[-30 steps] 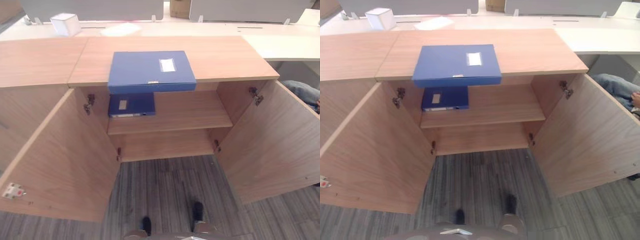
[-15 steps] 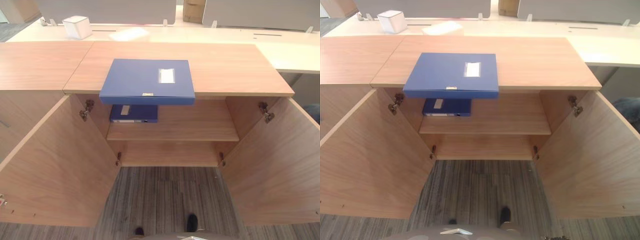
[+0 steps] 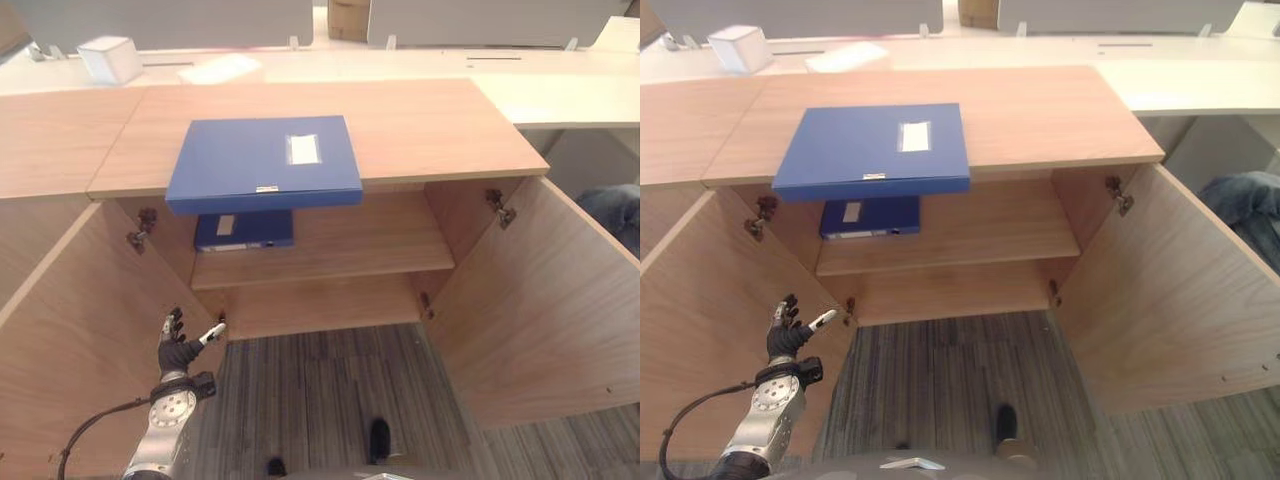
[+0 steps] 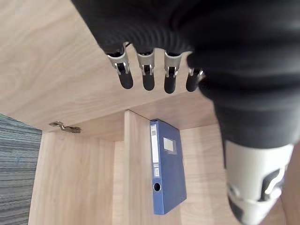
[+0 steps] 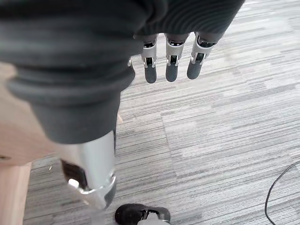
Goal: Put the empty folder in the office cabinet
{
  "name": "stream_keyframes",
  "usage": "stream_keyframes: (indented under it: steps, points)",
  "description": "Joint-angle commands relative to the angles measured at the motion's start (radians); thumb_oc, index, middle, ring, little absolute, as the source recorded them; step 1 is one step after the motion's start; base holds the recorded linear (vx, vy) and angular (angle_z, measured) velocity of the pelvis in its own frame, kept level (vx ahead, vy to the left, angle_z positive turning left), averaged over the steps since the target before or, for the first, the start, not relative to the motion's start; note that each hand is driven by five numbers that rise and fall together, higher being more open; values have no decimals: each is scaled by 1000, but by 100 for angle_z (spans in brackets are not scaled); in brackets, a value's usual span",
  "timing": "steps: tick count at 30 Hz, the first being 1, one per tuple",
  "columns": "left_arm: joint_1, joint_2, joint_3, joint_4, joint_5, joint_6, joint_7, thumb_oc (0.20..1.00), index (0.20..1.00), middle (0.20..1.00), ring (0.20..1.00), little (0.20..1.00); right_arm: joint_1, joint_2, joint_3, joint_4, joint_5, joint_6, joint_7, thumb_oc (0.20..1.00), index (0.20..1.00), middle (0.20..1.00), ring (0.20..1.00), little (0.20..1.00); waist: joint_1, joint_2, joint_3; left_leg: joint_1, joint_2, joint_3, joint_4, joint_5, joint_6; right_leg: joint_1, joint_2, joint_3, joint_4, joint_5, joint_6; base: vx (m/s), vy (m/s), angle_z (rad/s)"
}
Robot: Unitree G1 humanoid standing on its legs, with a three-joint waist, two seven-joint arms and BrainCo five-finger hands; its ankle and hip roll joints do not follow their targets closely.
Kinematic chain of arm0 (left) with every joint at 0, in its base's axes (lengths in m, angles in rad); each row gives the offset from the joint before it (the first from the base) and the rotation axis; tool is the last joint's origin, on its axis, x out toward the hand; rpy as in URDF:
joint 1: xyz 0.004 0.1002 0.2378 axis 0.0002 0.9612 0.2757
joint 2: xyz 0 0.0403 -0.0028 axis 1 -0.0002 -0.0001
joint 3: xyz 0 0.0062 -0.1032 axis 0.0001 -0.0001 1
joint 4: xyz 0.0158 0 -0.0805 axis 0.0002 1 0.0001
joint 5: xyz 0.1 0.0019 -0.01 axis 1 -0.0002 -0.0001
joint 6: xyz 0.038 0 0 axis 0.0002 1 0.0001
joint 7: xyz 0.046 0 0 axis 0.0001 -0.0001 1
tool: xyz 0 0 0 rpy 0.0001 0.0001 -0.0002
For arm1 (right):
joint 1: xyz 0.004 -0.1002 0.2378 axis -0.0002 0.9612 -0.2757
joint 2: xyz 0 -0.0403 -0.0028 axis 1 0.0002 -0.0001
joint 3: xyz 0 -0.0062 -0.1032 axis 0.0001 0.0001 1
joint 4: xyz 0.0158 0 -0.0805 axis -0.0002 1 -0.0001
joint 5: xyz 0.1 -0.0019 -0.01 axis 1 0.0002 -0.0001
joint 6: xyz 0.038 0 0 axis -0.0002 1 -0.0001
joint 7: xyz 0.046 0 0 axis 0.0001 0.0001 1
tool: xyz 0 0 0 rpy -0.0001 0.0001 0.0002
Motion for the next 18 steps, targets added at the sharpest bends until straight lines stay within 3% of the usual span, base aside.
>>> stream_keyframes:
  steps: [1,10,18]
  points:
    - [-42,11,60,-121,48,-33,-4,1000,1000,1000,1000,1000,-71,-8,18,32,16,-4,-19,1000,1000,1000,1000,1000,6,-31,19,-24,-32,-3,-4,-65,6,45,-48,5,2,-85,64,28,11,-4]
    - [22,-1,52,-211,157,-10,-7,1000,1000,1000,1000,1000,-55,-1,12,30,5,6,-24,1000,1000,1000,1000,1000,5,-23,13,-3,-34,9,-4,-79,10,64,-48,15,2,-95,61,22,6,-3]
    - [43,69,132,-314,410,-7,113,1000,1000,1000,1000,1000,-42,7,-1,43,7,3,-41,1000,1000,1000,1000,1000,10,-21,7,12,-30,12,-4,-88,6,82,-47,13,2,-104,60,8,-1,0]
